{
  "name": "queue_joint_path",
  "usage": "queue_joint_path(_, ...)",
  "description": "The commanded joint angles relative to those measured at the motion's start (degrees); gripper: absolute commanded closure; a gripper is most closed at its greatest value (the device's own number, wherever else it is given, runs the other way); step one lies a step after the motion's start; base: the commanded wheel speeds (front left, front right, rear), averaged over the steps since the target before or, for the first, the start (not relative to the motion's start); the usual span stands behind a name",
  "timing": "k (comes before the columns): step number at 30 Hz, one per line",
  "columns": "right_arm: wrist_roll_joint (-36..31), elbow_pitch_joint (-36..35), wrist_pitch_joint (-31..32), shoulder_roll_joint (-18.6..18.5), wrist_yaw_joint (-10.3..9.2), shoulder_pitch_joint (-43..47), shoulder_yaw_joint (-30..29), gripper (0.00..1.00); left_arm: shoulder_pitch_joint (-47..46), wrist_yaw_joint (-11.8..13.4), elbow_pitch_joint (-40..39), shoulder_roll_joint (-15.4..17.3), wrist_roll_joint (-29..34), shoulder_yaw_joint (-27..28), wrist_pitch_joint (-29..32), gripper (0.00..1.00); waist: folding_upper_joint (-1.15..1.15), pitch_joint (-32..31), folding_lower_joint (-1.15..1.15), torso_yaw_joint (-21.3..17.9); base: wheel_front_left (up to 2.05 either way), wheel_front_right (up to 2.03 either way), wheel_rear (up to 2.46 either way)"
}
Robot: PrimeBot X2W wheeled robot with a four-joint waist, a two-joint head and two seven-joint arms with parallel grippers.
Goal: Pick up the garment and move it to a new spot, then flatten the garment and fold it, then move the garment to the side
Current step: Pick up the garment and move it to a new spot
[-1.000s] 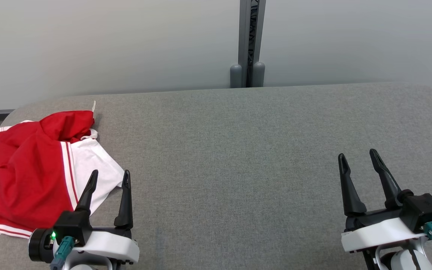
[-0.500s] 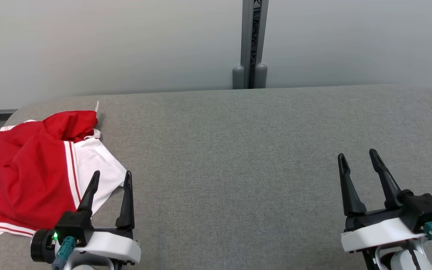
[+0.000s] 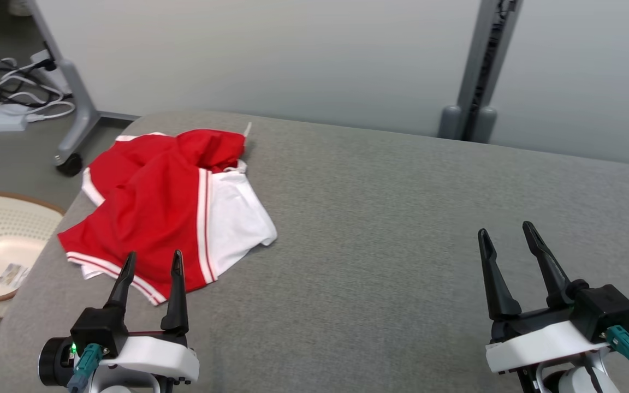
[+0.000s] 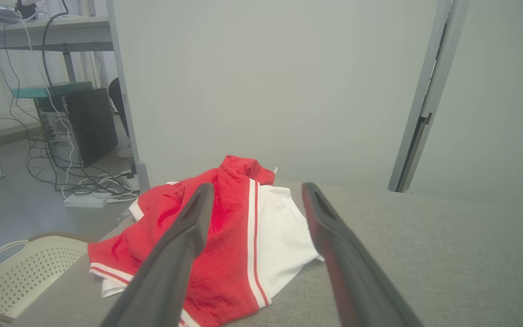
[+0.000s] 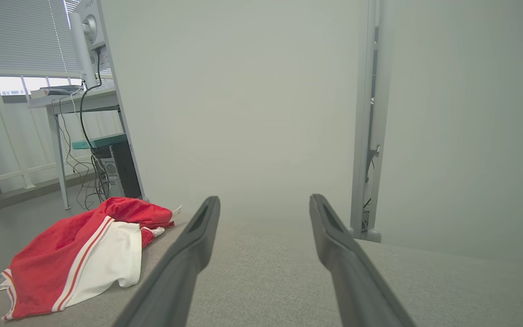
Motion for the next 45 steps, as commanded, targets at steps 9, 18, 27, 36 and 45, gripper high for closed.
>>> queue_joint_path(9, 1.61, 0.38, -0.17, -0.05, 0.13, 0.13, 2.00, 0.00, -0.65, -0.26, 0.70, 0.23, -0.28, 1.03, -0.19, 0.00, 0.00, -0.52, 0.00, 11.22, 0.00, 0.00, 0.00)
queue_joint_path(18, 2.25, 0.72, -0.17, -0.25, 0.12, -1.27, 3.96, 0.00, -0.07, 0.27, 0.23, 0.24, -1.12, 1.96, -0.19, 0.00, 0.00, 0.11, 0.00, 14.73, 0.00, 0.00, 0.00)
queue_joint_path(27, 2.71, 0.42, -0.17, -0.35, 0.12, -0.93, 3.74, 0.00, -0.46, 0.17, 0.31, 0.23, -1.62, 2.08, -0.19, 0.00, 0.00, 0.16, 0.00, 14.74, 0.00, 0.00, 0.00)
queue_joint_path(36, 2.70, 0.10, -0.17, -0.14, 0.12, -0.66, 3.50, 0.00, -2.40, -1.03, 1.14, 0.83, -1.62, 2.64, -0.19, 0.00, 0.00, 0.12, 0.00, 13.16, 0.00, 0.00, 0.00)
queue_joint_path(45, 2.16, 0.02, -0.17, -0.07, 0.12, -1.92, 3.85, 0.00, -12.32, -3.97, 3.26, 3.96, -4.97, 4.03, 3.58, 0.00, 0.00, 2.44, 0.00, 9.30, 0.00, 0.00, 0.00)
